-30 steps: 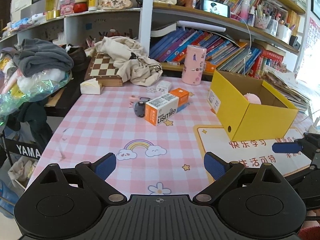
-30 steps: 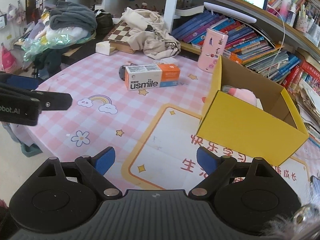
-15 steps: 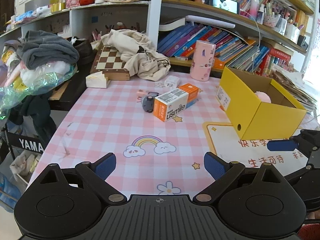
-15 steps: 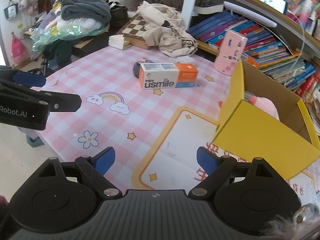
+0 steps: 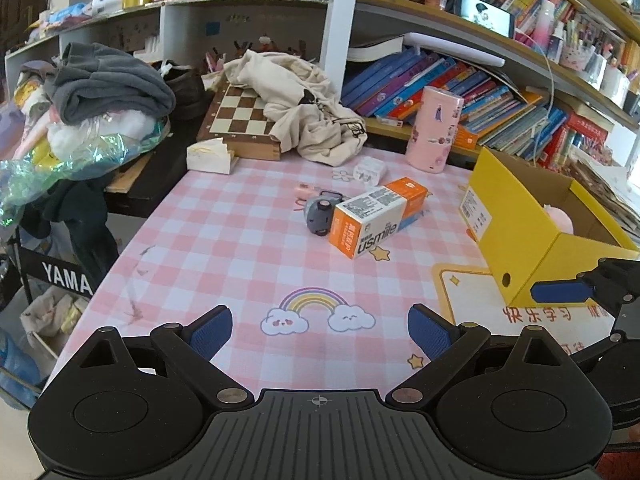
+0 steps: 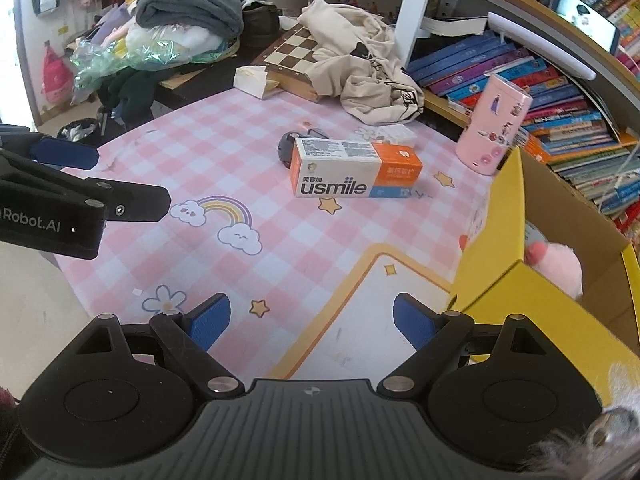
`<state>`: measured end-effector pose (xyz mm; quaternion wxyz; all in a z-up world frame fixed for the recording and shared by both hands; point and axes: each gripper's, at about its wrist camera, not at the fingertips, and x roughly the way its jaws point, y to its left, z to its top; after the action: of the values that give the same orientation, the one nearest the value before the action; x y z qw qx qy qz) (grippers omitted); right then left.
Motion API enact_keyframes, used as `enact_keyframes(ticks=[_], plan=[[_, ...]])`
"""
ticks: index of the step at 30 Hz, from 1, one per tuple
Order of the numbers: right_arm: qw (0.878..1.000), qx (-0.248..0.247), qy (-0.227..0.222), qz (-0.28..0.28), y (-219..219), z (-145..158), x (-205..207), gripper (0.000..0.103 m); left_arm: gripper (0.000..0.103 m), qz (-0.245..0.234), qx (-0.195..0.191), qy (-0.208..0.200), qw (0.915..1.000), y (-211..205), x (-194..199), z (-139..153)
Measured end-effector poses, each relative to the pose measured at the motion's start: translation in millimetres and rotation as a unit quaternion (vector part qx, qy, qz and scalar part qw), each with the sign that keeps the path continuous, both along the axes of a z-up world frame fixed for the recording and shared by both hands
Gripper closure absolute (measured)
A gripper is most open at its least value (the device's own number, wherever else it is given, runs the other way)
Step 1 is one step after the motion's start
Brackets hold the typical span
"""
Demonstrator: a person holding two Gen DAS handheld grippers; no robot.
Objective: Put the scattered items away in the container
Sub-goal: 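Move both tools toward the usmile box and grey toy truck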
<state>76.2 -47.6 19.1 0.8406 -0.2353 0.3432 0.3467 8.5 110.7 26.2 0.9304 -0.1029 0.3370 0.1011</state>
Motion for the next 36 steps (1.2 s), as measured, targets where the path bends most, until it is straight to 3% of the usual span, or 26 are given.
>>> enact_keyframes(ticks=[11, 18, 29, 36], plan=[[0.997, -0.03, -0.018, 0.065, 19.4, -0.3, 35.2, 0.014, 0.006, 0.026, -0.019, -0.006, 0.9995, 12.5, 27.1, -8.8], [0.988, -0.065, -0.047, 0.129, 37.9, 9.3, 70.4, 0.014, 0.006, 0.031, -0.023, -0.004, 0.9992, 17.4, 46.7, -13.5], [0.956, -0.147, -0.076, 0.243, 70.1, 6.9, 128.1, 0.014, 0.006, 0.037, -0.026, 0.01, 0.9989, 23.1, 77.2, -24.5], [0.926, -0.188, -0.099, 0.311, 90.9, -4.2, 148.8, 0.014, 0.006, 0.04, -0.022, 0.014, 0.9989, 29.7, 98.7, -26.1]])
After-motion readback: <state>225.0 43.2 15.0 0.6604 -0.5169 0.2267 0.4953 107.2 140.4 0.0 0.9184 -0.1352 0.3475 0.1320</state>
